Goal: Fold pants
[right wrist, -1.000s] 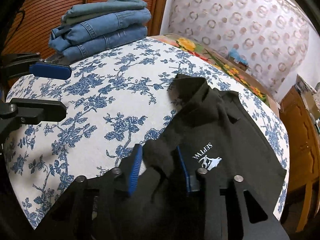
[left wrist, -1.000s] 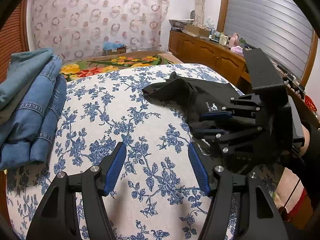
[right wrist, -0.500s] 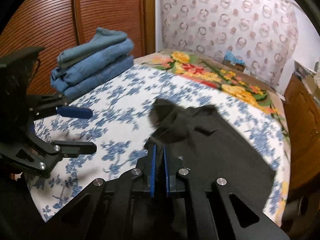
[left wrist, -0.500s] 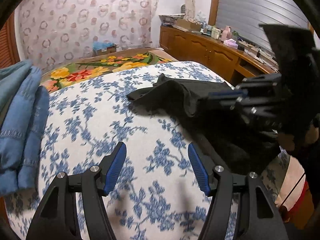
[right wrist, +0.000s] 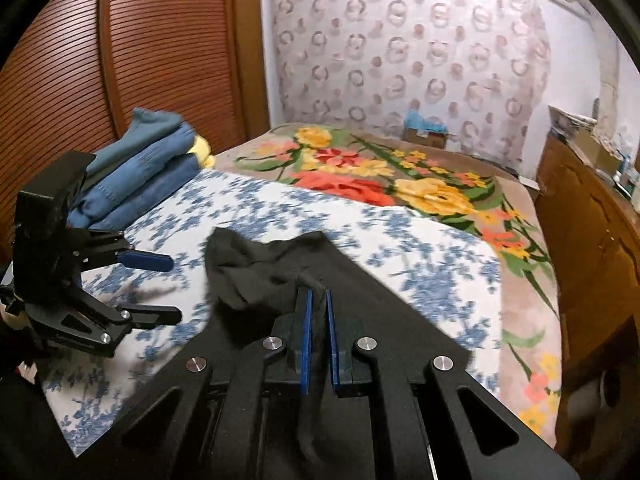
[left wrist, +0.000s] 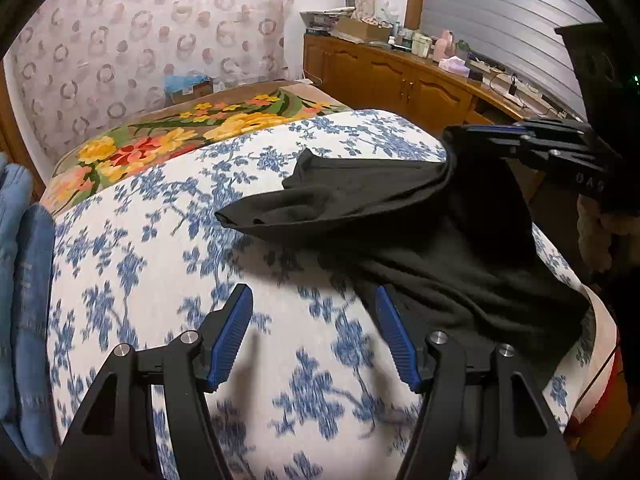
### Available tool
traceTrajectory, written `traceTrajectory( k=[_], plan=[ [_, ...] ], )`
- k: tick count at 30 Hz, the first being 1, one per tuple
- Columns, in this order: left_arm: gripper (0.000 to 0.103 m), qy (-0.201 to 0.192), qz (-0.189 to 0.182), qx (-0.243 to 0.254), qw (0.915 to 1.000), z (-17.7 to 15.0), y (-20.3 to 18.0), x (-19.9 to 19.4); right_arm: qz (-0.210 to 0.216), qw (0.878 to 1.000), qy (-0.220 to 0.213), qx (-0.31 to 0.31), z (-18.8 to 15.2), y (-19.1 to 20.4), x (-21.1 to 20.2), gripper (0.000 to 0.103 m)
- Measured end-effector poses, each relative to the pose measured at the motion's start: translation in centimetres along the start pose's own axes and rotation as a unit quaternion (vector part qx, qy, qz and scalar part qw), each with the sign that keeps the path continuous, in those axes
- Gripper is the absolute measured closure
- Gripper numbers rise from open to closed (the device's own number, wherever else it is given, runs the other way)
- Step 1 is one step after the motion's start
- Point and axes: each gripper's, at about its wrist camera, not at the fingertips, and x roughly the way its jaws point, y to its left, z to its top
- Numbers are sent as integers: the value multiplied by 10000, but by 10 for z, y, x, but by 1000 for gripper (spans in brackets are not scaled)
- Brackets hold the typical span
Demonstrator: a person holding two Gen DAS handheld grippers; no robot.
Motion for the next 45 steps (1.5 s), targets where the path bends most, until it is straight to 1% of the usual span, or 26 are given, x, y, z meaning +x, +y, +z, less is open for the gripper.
traceTrajectory(
  k=[6,8,10,12,15,21,25,26,30,31,33,36,38,41,44,45],
  plan=[
    [38,112,40,31,9999,16,5,16,-401,9985,-117,366,-8,-34,-2,96],
    [38,130,50,51,9999,21,5,19,-632,9968,-135,466,-10,-44,-1,97],
    [38,133,55,70,9999,26,5,23,-695,9960,-54,563,-14,-52,4,97],
    [38,128,39,82,9999,31,4,27,-845,9945,44,615,-19,-56,9,97],
    [38,150,17,97,9998,40,3,36,-888,9936,214,658,-25,-59,19,96],
    [38,154,-38,123,9998,59,3,53,-891,9923,315,805,-26,-67,23,96],
    [38,212,-88,-38,9997,71,12,68,-910,9912,375,890,-22,-72,24,96],
    [38,210,-154,-119,9996,75,16,72,-917,9910,369,899,-22,-73,23,97],
    [48,261,-222,-275,9990,81,24,82,-955,9905,359,920,-19,-73,22,96],
    [48,291,-257,-276,9989,81,24,84,-985,9901,374,927,-19,-73,22,96],
    [56,343,-298,-268,9986,80,24,88,-1006,9896,380,959,-24,-75,22,96],
    [60,317,-277,-186,9989,79,20,89,-969,9894,336,1032,-27,-78,18,96],
    [66,313,-287,-164,9990,80,19,90,-1014,9886,356,1056,-29,-78,18,84],
    [68,316,-306,-143,9989,81,17,91,-931,9881,462,1136,-32,-79,18,74],
    [76,294,-309,-92,9990,82,14,93,-790,9872,639,1232,-36,-82,22,71],
    [82,282,-305,-71,9991,82,14,93,-781,9863,705,1272,-37,-84,24,71]
  ],
)
